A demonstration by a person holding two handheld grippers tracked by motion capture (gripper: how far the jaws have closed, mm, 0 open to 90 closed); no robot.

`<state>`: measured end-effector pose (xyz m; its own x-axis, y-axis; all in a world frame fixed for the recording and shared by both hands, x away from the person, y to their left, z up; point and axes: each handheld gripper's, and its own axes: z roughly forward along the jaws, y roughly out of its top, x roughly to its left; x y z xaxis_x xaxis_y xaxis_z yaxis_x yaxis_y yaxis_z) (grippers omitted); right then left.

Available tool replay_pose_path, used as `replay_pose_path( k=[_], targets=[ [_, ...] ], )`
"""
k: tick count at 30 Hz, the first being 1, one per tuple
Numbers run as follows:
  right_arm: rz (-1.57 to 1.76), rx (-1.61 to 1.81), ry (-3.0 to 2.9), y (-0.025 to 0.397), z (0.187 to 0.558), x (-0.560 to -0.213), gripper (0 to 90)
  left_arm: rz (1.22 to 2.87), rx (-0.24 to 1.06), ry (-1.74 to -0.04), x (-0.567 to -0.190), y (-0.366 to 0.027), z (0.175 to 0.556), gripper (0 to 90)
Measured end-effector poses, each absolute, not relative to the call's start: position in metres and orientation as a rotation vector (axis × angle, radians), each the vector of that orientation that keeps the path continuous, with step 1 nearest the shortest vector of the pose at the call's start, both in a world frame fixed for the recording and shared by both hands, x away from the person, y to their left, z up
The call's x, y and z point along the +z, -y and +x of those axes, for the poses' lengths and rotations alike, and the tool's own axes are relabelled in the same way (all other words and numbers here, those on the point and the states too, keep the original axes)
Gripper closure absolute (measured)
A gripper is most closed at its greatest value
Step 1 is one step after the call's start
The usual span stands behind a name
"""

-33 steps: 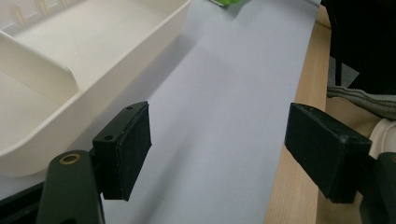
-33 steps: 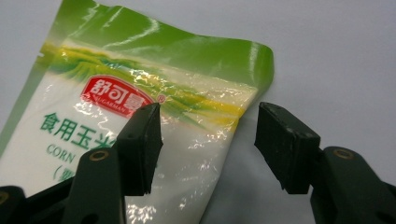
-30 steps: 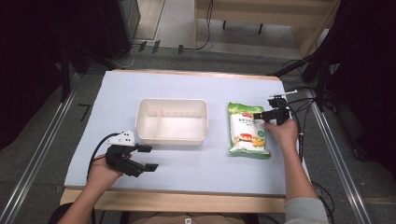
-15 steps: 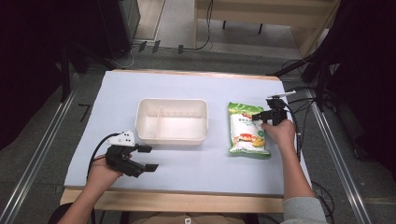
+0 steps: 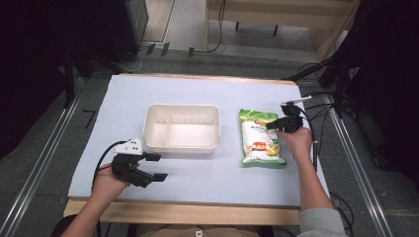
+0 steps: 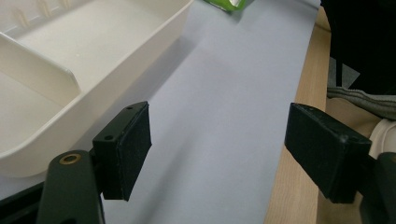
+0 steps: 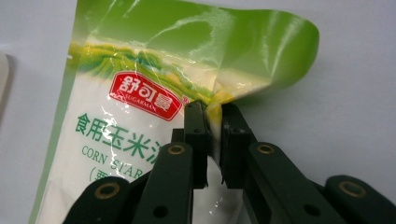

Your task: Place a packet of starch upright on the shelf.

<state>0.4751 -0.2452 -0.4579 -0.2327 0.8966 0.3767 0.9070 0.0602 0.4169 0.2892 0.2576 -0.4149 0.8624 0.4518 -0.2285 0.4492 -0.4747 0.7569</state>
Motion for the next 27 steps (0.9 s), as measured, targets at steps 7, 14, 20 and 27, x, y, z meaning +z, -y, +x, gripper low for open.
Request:
replay_pose_path(
  k=[7,14,20,27],
  targets=[
    [-1.916,-1.039,2.282,0.244,0.47,-0.436,86.3,2.128,0.006,-0.652,-0.415,-0.259,0.289,23.5],
    [-1.864,-1.134,2.308,0.245,0.46,-0.416,86.6,2.123,0.008,-0.658,-0.414,-0.261,0.289,23.5],
    [-1.83,-1.187,2.323,0.245,0.448,-0.399,88.0,2.129,0.01,-0.663,-0.414,-0.262,0.29,23.4],
    [-1.777,-1.251,2.331,0.242,0.434,-0.381,88.0,2.125,0.014,-0.663,-0.414,-0.263,0.289,23.4]
  ],
)
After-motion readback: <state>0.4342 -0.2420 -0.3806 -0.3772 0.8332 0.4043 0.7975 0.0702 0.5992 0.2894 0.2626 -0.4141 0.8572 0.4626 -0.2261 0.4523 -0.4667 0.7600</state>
